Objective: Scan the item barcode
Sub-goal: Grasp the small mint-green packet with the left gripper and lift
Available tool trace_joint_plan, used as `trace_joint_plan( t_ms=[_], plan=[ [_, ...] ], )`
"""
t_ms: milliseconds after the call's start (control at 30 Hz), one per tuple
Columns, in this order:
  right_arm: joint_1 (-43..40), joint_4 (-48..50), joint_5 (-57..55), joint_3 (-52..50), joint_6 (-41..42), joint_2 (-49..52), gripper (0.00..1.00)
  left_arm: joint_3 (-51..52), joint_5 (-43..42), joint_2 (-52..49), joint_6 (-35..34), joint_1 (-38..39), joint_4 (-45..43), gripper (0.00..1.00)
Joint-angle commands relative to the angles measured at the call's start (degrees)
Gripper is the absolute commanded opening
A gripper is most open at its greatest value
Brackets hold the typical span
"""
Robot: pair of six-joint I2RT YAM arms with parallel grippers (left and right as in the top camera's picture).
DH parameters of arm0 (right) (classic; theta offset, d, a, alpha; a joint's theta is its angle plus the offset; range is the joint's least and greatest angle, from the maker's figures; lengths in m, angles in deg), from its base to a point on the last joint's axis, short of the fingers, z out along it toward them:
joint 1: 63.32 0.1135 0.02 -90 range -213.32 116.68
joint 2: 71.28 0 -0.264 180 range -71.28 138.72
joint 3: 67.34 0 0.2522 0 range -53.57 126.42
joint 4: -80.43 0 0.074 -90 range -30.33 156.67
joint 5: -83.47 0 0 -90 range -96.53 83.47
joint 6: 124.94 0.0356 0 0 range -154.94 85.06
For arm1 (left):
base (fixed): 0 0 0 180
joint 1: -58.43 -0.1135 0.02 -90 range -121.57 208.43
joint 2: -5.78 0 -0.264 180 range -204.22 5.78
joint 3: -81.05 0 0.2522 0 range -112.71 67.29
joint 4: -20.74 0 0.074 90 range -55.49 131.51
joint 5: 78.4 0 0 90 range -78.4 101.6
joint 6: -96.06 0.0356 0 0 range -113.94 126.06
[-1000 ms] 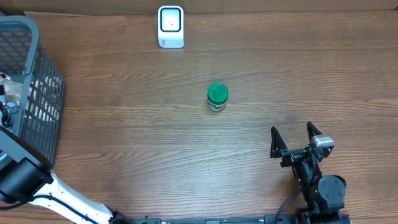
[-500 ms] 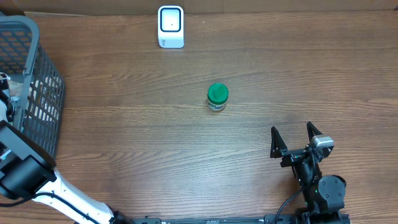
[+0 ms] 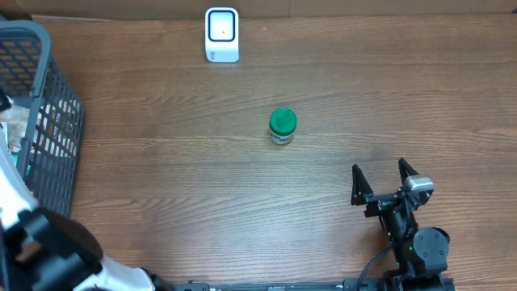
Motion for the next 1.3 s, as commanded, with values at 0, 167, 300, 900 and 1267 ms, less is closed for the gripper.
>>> trace_joint_plan(
  t_ms=[0,167,300,900,1267],
  plan=[
    [-0.2,0.3,-0.5,-0.6,0.2,-0.7,1.0,-1.4,0.2,7.1,-5.7,3.4,0.0,0.04],
    [-0.2,0.3,-0.5,-0.6,0.2,-0.7,1.0,-1.4,0.2,13.7,-6.5,9.2,2.0,0.04],
    [-0.2,0.3,-0.5,-0.6,0.2,-0.7,1.0,-1.4,0.1,18.0,-12.3,15.6,7.8,0.04],
    [-0.2,0.3,-0.5,-0.6,0.2,-0.7,1.0,-1.0,-15.5,8.9,-31.4,46.3,29.6,0.04],
    [-0.2,0.3,-0.5,-0.6,0.2,-0.7,1.0,-1.0,-12.0,-8.9,-40.6,54.2,29.1,0.04]
  ],
)
